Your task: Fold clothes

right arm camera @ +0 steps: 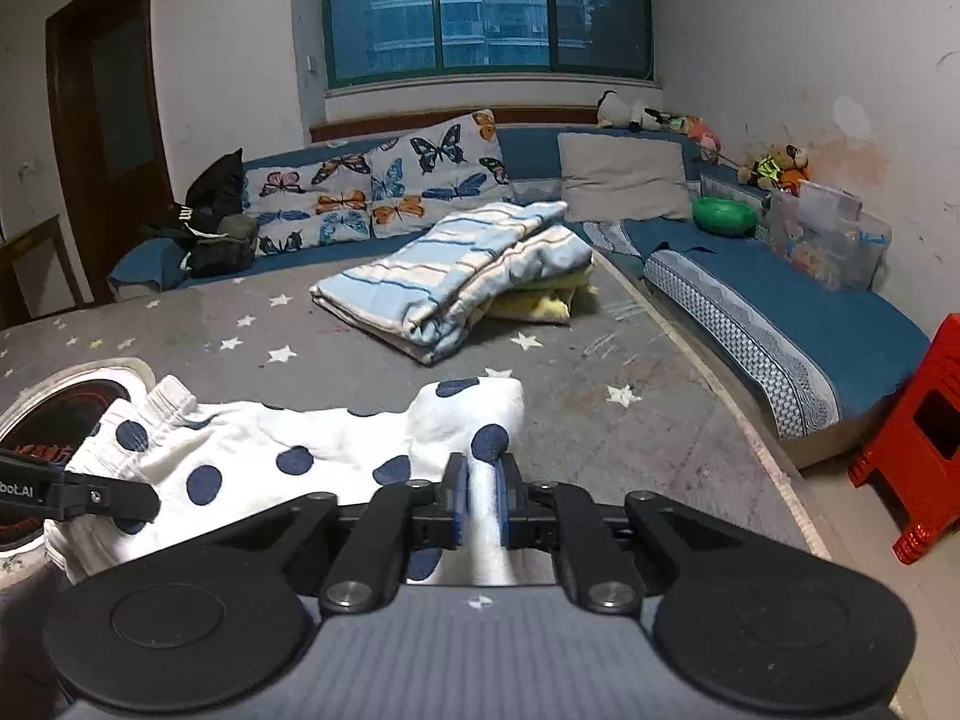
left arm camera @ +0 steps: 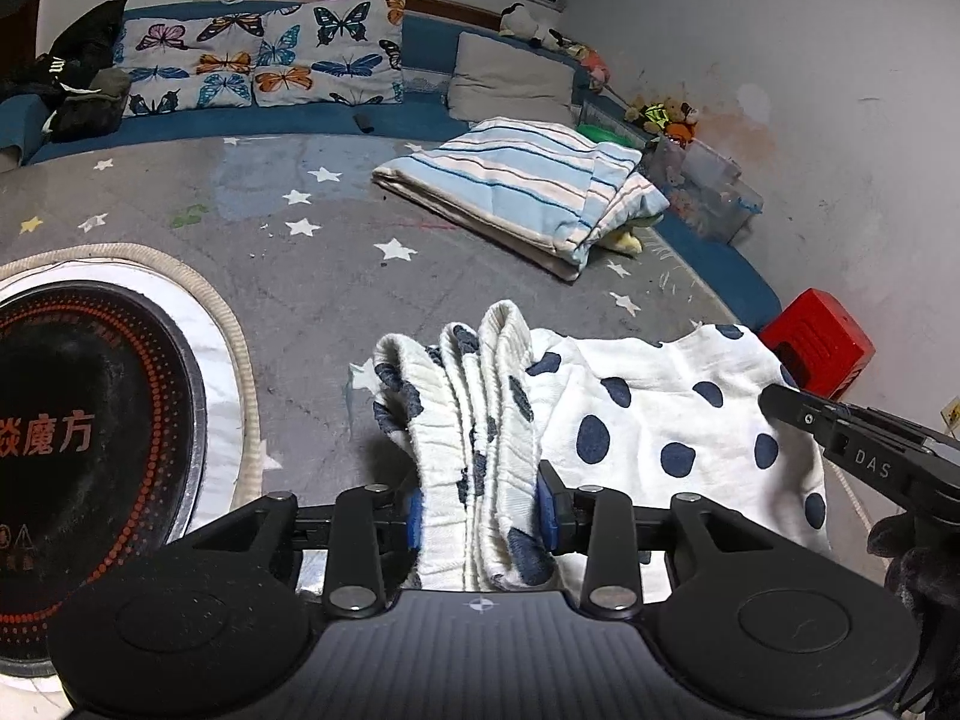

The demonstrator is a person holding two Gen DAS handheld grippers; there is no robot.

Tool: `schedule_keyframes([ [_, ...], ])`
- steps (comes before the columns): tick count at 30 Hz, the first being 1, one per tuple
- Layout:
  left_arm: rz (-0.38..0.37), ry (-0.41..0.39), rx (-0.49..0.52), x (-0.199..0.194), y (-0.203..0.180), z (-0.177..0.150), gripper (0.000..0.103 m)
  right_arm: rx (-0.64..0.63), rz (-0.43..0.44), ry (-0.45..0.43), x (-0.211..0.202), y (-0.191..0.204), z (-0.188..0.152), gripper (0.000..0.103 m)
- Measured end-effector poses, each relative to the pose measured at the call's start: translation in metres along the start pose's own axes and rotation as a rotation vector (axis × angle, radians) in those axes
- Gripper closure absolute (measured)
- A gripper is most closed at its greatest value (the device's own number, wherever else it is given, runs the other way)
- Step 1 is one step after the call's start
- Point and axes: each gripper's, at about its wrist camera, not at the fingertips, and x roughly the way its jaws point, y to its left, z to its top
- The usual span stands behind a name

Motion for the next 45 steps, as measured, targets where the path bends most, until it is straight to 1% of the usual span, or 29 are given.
schedule_keyframes([
  [1, 0.003, 0.001, 0.000, 0.000, 0.000, 0.000, 0.061, 0.003, -0.006, 0.000, 0.000, 0.000, -0.001, 0.088],
  [2, 0.006, 0.001, -0.001, 0.000, 0.000, 0.000, 0.059, 0.007, -0.007, 0.000, 0.000, -0.001, -0.001, 0.084],
  [3, 0.008, 0.000, -0.003, 0.000, 0.001, 0.000, 0.058, 0.011, -0.008, 0.000, 0.000, -0.002, -0.001, 0.081],
  [5, 0.011, 0.000, -0.005, -0.001, 0.002, 0.000, 0.057, 0.014, -0.010, 0.000, -0.001, -0.003, -0.001, 0.072],
  [7, 0.014, 0.000, -0.007, -0.001, 0.004, 0.000, 0.054, 0.013, -0.012, 0.001, -0.002, -0.003, -0.001, 0.067],
  [9, 0.016, -0.001, -0.009, -0.002, 0.005, 0.000, 0.054, 0.017, -0.001, 0.004, -0.003, -0.001, -0.002, 0.064],
  [11, 0.018, -0.001, -0.008, -0.003, 0.004, -0.001, 0.051, 0.019, 0.007, 0.007, -0.005, 0.001, -0.004, 0.053],
  [15, 0.022, -0.007, -0.008, -0.004, 0.006, -0.002, 0.047, 0.028, 0.031, 0.018, -0.008, 0.008, -0.011, 0.050],
  [23, 0.044, -0.007, -0.013, -0.004, 0.015, -0.004, 0.047, 0.029, 0.102, 0.041, -0.018, 0.028, -0.035, 0.050],
  [30, 0.048, -0.005, -0.014, -0.004, 0.020, -0.008, 0.043, -0.031, 0.076, 0.086, -0.018, 0.036, -0.052, 0.050],
  [33, 0.046, -0.006, -0.014, -0.005, 0.022, -0.010, 0.041, -0.070, 0.056, 0.088, -0.020, 0.039, -0.056, 0.049],
  [34, 0.045, -0.008, -0.012, -0.006, 0.022, -0.011, 0.041, -0.074, 0.052, 0.085, -0.022, 0.040, -0.057, 0.046],
  [35, 0.045, -0.011, -0.009, -0.007, 0.022, -0.011, 0.041, -0.076, 0.050, 0.080, -0.024, 0.041, -0.057, 0.043],
  [38, 0.055, -0.032, 0.030, -0.012, 0.018, -0.014, 0.040, -0.087, 0.059, 0.055, -0.030, 0.046, -0.056, 0.042],
  [40, 0.066, -0.040, 0.057, -0.015, 0.015, -0.016, 0.037, -0.088, 0.078, 0.058, -0.030, 0.051, -0.057, 0.041],
  [42, 0.074, -0.043, 0.079, -0.016, 0.013, -0.019, 0.036, -0.094, 0.085, 0.065, -0.028, 0.055, -0.061, 0.039],
  [45, 0.080, -0.051, 0.106, -0.019, 0.012, -0.023, 0.034, -0.093, 0.080, 0.059, -0.031, 0.057, -0.062, 0.034],
])
